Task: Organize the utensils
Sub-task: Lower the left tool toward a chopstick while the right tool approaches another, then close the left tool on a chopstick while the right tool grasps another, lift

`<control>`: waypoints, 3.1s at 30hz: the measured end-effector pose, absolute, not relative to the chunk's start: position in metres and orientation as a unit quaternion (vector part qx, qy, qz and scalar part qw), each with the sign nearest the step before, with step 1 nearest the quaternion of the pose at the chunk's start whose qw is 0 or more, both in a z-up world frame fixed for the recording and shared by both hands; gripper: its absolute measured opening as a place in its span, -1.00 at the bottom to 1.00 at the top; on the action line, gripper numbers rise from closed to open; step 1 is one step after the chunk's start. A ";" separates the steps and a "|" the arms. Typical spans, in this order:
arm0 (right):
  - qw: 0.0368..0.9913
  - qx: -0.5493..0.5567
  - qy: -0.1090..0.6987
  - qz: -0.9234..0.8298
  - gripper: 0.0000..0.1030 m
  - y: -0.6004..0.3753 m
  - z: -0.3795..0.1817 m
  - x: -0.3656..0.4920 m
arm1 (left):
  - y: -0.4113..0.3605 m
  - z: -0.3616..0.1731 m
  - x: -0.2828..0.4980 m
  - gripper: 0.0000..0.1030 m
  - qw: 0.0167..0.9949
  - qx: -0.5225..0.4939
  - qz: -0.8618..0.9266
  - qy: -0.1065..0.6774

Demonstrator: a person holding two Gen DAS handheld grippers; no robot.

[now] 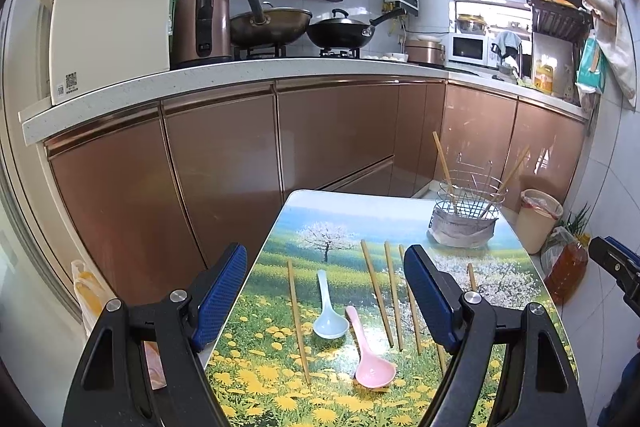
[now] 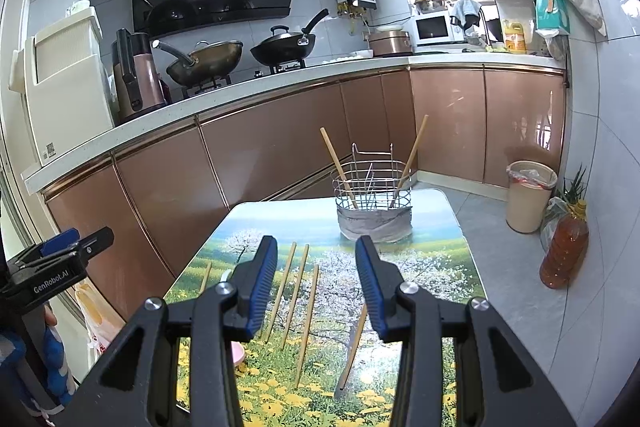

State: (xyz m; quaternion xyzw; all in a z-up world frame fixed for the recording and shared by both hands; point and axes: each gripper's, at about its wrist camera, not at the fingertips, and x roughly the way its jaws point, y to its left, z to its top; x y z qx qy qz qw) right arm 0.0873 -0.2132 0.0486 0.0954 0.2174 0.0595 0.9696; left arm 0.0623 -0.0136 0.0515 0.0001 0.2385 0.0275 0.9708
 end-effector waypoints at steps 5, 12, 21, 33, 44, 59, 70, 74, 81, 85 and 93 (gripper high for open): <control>0.970 0.098 0.218 0.054 -0.25 -0.218 0.044 0.087 | -0.019 0.049 0.064 0.56 0.970 0.005 0.023 0.241; 0.966 0.097 0.232 0.058 -0.25 -0.223 0.034 0.095 | -0.005 0.043 0.078 0.56 0.965 -0.007 0.019 0.263; 0.945 0.074 0.305 0.090 -0.26 -0.218 0.024 0.143 | 0.016 0.023 0.147 0.40 0.920 -0.053 -0.032 0.387; 0.866 0.029 0.480 0.137 -0.36 -0.198 -0.040 0.293 | -0.009 -0.058 0.311 0.21 0.814 -0.082 -0.064 0.572; 0.811 0.026 0.562 0.160 -0.43 -0.178 -0.108 0.368 | -0.029 -0.116 0.396 0.17 0.767 -0.081 -0.060 0.633; 0.793 0.017 0.585 0.168 -0.50 -0.156 -0.137 0.390 | -0.049 -0.141 0.423 -0.20 0.747 -0.052 -0.047 0.661; 0.779 -0.012 0.605 0.166 -0.57 -0.128 -0.151 0.403 | -0.059 -0.156 0.435 -0.41 0.740 -0.043 -0.040 0.670; 0.777 -0.025 0.609 0.158 -0.71 -0.116 -0.157 0.408 | -0.059 -0.158 0.440 -0.51 0.740 -0.043 -0.040 0.670; 0.778 -0.029 0.612 0.139 -0.82 -0.108 -0.160 0.408 | -0.070 -0.160 0.446 -0.70 0.744 -0.027 -0.040 0.666; 0.780 -0.027 0.611 0.131 -0.84 -0.102 -0.161 0.402 | -0.068 -0.161 0.441 -0.85 0.747 -0.028 -0.039 0.663; 0.784 0.001 0.610 0.118 -0.87 -0.110 -0.158 0.387 | -0.076 -0.160 0.423 -0.89 0.753 -0.026 -0.036 0.657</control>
